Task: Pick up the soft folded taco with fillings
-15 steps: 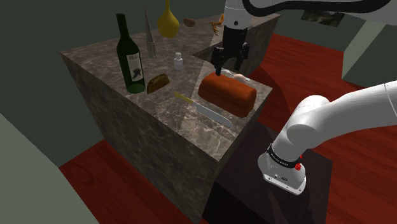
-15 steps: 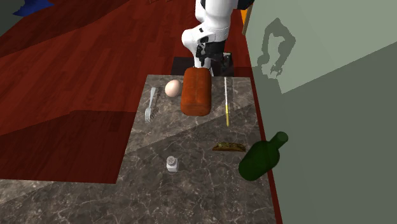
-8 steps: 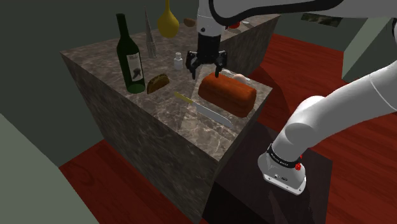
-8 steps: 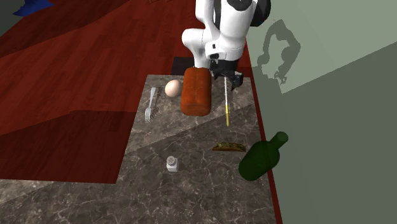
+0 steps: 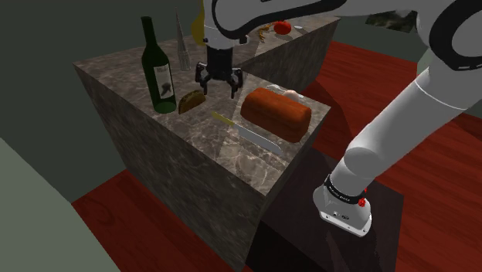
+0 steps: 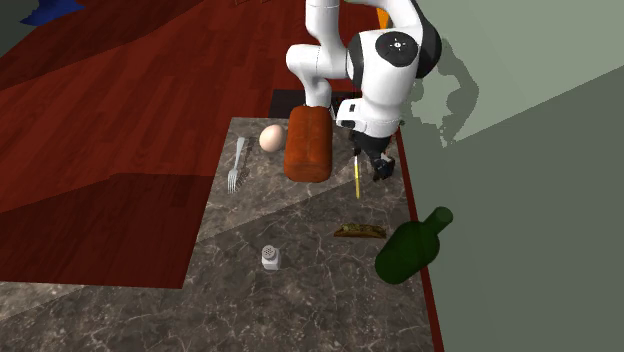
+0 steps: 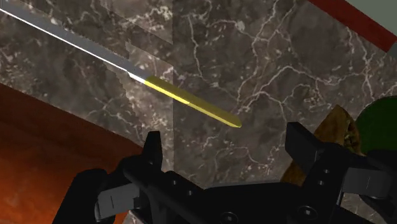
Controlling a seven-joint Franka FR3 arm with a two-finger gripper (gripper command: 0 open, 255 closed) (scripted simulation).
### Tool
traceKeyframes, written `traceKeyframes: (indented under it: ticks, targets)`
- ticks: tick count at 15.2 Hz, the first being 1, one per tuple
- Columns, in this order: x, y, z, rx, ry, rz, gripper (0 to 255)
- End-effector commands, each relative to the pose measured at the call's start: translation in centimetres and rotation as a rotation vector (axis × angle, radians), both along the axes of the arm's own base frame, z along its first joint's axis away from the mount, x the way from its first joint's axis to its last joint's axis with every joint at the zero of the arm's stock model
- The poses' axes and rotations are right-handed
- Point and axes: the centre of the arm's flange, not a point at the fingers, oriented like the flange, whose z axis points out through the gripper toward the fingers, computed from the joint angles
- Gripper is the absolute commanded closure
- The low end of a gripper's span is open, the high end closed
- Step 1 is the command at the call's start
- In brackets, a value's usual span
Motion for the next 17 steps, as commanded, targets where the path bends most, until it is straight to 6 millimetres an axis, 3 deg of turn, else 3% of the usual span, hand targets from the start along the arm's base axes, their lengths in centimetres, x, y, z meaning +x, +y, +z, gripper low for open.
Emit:
traceKeyframes:
  ticks: [1, 6, 11, 17]
  targets:
    - [2.5, 0.5, -0.7, 0.005, -0.002, -0.092, 0]
    - [8.7, 0.5, -2.5, 0.014, -0.007, -0.303, 0]
    - [14.7, -0.7, -4.2, 0.023, -0.012, -0.514, 0]
    - [14.8, -0.8, -6.9, 0.024, -0.012, -0.518, 0]
